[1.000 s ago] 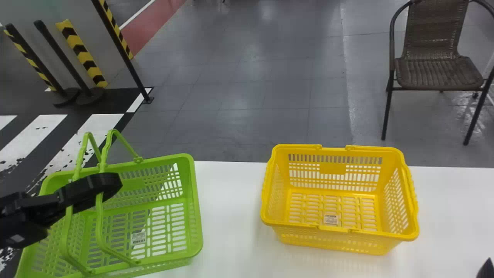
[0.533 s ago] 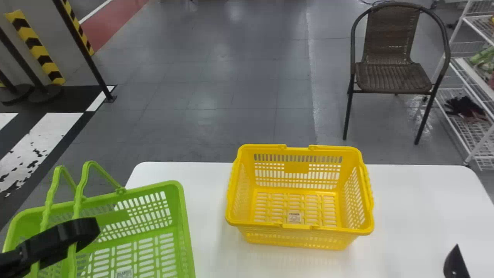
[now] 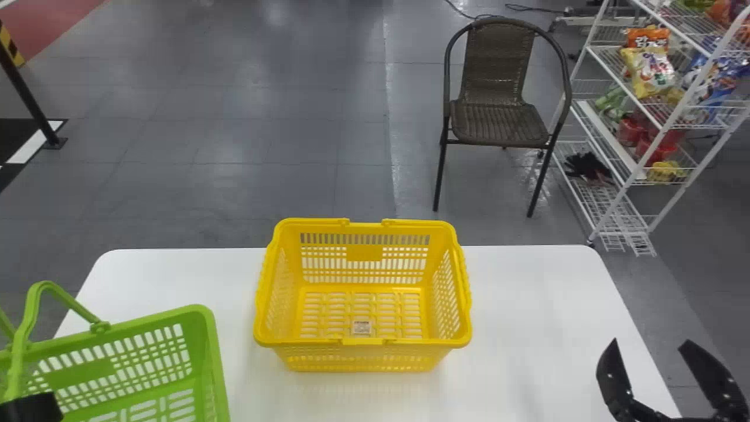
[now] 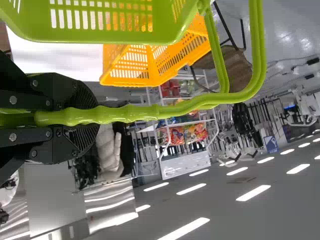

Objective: Grasp handle with right gripper to insert into left gripper then lift and swing left to center

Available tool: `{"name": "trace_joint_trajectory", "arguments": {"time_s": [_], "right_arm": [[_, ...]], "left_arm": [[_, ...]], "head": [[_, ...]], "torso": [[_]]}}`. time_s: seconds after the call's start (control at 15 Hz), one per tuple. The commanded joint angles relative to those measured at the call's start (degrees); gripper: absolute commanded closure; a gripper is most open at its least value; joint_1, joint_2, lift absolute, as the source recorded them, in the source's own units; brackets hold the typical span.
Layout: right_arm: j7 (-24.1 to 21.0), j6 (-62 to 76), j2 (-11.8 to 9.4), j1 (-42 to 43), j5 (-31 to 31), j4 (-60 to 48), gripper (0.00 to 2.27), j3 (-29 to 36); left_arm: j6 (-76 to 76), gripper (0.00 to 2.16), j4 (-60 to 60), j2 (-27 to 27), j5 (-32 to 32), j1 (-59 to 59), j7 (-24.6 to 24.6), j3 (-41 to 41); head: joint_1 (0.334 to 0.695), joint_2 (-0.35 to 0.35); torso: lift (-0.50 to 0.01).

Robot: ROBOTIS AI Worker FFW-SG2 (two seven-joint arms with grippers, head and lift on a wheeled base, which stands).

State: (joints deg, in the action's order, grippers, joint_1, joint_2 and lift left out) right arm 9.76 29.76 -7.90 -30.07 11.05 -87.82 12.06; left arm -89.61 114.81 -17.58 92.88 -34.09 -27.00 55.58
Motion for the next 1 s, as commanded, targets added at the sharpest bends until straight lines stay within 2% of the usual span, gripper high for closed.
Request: {"name": "trace_joint_trajectory", "arguments": {"time_s": [0.0, 0.13, 0.2, 0.67, 0.93], "right_arm": [[0.00, 0.16, -0.01, 0.28, 0.02, 0.64, 0.06, 0.07], [0.00, 0.16, -0.01, 0.36, 0.02, 0.72, 0.06, 0.07], [0.00, 0.16, -0.01, 0.45, 0.02, 0.72, 0.06, 0.15], [0.00, -0.02, 0.07, 0.36, 0.02, 0.55, 0.06, 0.86], [0.00, -0.37, 0.07, 0.19, 0.02, -0.59, 0.06, 1.03]], "left_arm": [[-0.42, 1.88, 3.23, 1.68, 1.34, -2.12, 0.46, -1.79], [-0.42, 1.88, 5.34, 3.26, 1.69, -3.26, 1.07, -4.51], [-0.42, 1.88, 6.21, 4.05, 1.96, -3.61, 1.25, -5.92], [-0.42, 1.88, 10.78, 8.36, 1.69, -3.35, 4.41, -18.66], [-0.42, 1.89, 10.61, 10.99, -0.86, -1.07, 4.50, -24.64]], "head": [[0.695, -0.094], [0.695, -0.129], [0.695, -0.173], [0.695, -0.350], [0.695, -0.350]], "torso": [[0.000], [0.000], [0.000], [0.000], [0.000]]}}
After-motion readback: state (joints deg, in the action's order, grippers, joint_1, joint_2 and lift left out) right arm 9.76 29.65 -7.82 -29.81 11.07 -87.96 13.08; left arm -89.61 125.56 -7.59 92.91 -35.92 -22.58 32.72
